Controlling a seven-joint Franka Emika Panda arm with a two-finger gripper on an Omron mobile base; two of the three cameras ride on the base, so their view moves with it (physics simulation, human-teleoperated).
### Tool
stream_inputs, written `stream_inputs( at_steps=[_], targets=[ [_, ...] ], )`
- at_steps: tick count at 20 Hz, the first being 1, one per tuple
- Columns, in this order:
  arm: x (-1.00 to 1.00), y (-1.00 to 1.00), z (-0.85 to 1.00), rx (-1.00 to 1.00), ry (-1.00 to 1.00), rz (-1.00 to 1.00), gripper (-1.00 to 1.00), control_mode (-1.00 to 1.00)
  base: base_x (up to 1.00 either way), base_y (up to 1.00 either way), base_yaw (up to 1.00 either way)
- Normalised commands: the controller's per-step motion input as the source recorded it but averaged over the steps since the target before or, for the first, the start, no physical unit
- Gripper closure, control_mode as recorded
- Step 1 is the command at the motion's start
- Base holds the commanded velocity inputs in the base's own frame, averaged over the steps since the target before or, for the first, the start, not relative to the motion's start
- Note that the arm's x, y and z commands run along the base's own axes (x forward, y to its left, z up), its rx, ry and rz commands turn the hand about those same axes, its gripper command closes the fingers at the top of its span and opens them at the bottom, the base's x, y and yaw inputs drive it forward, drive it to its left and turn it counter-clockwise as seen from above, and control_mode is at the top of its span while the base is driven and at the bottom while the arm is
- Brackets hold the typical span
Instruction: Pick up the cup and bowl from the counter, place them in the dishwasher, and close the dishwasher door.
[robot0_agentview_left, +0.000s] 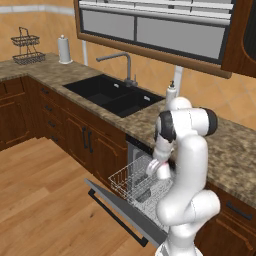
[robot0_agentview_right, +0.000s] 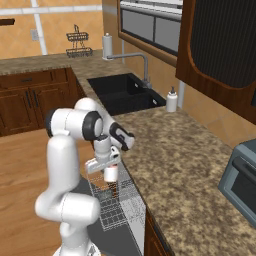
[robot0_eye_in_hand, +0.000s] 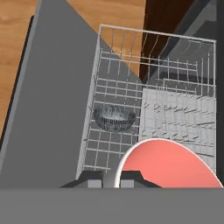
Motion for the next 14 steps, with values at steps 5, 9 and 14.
stream_inputs(
  at_steps=[5, 9, 14],
  targets=[
    [-0.20, 0.58, -0.45, -0.17, 0.03, -0.14, 1.00, -1.00, 0.00, 0.00, 0.00],
    [-0.04, 0.74, -0.39, -0.15, 0.08, -0.12, 1.00, -1.00, 0.00, 0.00, 0.00],
    [0.00, 0.75, -0.34, -0.11, 0.13, -0.10, 1.00, -1.00, 0.00, 0.00, 0.00]
  ],
)
